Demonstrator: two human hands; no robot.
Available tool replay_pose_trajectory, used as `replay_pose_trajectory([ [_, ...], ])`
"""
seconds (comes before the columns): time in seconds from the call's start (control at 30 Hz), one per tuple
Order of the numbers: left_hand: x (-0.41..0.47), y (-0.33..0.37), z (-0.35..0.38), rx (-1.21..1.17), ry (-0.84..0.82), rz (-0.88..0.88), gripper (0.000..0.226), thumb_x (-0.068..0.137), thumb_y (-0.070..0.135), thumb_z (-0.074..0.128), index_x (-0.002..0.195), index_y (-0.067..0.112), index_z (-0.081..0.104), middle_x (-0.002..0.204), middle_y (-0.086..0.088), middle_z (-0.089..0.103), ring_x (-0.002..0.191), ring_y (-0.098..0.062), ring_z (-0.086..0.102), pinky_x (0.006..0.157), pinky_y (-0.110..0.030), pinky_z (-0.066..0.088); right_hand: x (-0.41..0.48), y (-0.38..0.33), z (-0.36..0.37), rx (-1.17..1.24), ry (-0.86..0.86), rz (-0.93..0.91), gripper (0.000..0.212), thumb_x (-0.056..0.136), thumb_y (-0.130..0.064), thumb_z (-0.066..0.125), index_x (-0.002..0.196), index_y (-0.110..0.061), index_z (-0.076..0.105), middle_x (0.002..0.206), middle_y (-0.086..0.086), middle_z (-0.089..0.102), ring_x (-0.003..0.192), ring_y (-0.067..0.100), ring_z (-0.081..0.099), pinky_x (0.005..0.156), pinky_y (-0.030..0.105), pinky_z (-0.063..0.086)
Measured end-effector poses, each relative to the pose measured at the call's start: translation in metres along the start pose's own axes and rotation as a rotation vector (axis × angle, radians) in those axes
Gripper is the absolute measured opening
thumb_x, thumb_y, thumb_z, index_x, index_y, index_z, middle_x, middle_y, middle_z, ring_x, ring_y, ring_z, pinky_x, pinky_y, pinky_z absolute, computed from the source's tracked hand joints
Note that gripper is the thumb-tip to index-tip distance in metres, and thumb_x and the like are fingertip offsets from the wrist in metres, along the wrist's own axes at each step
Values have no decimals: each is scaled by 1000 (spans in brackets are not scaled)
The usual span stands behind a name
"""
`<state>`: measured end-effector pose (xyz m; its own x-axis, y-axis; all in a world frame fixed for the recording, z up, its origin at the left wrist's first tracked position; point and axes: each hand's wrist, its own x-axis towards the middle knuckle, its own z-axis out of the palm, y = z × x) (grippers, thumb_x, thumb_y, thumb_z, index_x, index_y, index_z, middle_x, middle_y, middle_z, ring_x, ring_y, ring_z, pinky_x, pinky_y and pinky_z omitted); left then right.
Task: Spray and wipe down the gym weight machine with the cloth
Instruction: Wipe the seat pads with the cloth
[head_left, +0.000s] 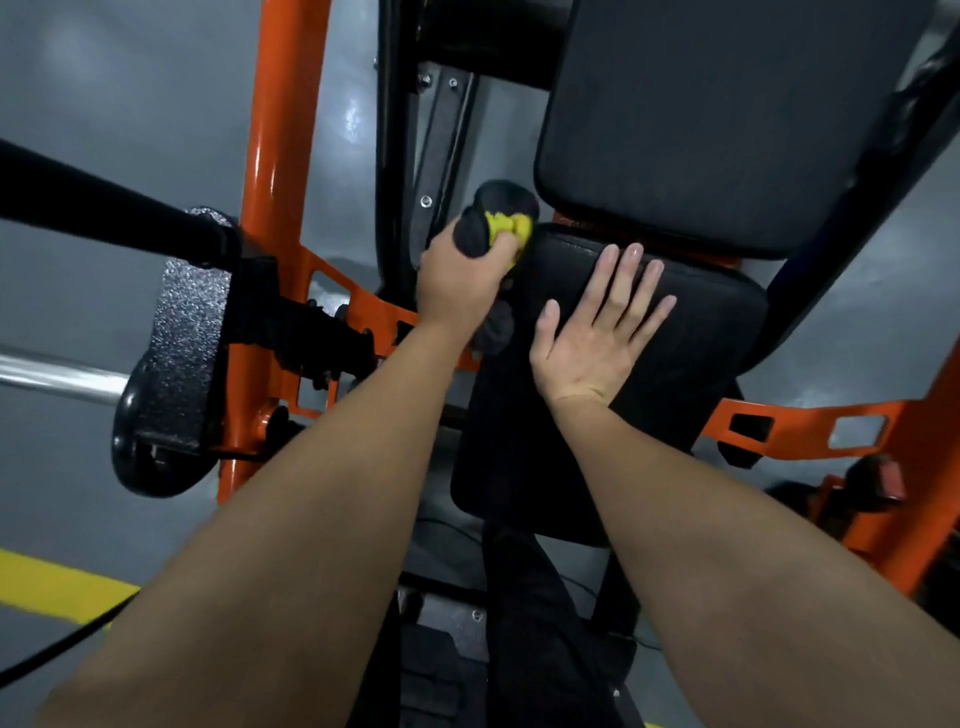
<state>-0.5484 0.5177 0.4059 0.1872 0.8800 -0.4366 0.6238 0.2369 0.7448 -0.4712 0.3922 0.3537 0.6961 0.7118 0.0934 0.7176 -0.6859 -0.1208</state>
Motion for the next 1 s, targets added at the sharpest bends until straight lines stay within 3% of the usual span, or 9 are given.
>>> replay_pose_trajectory([
  [0.13,-19,-81,-15,323,-307,-307,63,65,74,48,82,17,69,87,-8,72,91,-34,68,83,-39,55,-2,0,1,20,1,5,78,102,-46,40,161,-2,14,168,19,15,155,42,12,123,66,10],
  [0.23,-53,-111,-13,223,-223,-384,46,69,64,56,66,19,61,71,-4,67,84,-35,69,79,-43,55,-1,2,3,13,26,3,76,101,-45,41,160,-1,20,166,20,19,154,43,16,124,64,9],
  [0.33,-52,-87,-5,109,-42,-238,32,83,45,68,64,21,59,63,4,63,70,-22,66,72,-40,54,-1,1,3,10,16,-12,76,101,-45,41,160,-1,22,166,21,22,153,43,17,124,64,9],
  [0.5,-23,15,0,-75,147,133,29,81,49,64,63,28,58,61,9,63,69,-18,66,67,-37,55,0,2,0,15,-3,-6,75,103,-45,38,161,-2,19,167,20,19,154,43,14,123,65,9],
  [0.63,-15,61,24,308,99,431,29,84,58,61,87,30,64,87,9,67,85,-16,65,69,-31,44,-1,0,-3,5,-21,-9,75,102,-42,41,160,0,17,167,21,18,154,44,15,122,66,11],
  [0.7,-14,47,36,550,164,537,46,82,64,56,102,24,66,98,3,66,90,-21,64,65,-33,44,-2,1,0,-2,-24,-18,76,100,-40,43,158,4,19,167,21,18,154,44,15,123,66,10],
  [0.77,-15,30,47,643,283,640,54,81,67,54,102,19,69,96,-3,65,84,-26,63,59,-36,46,-2,3,2,-21,-28,-17,75,101,-39,43,158,5,22,167,22,18,154,44,14,123,66,8],
  [0.87,-11,18,53,618,385,716,49,81,61,64,98,15,71,93,-8,65,77,-29,61,54,-36,48,-1,3,0,-28,-31,-21,72,102,-37,38,158,6,23,167,22,18,154,44,14,123,65,7],
  [1.0,-6,22,40,415,274,641,50,78,61,61,101,17,70,96,-2,68,85,-25,66,61,-32,48,-2,4,-1,-26,-27,-33,71,105,-40,33,159,3,20,168,21,17,155,44,13,123,65,8],
])
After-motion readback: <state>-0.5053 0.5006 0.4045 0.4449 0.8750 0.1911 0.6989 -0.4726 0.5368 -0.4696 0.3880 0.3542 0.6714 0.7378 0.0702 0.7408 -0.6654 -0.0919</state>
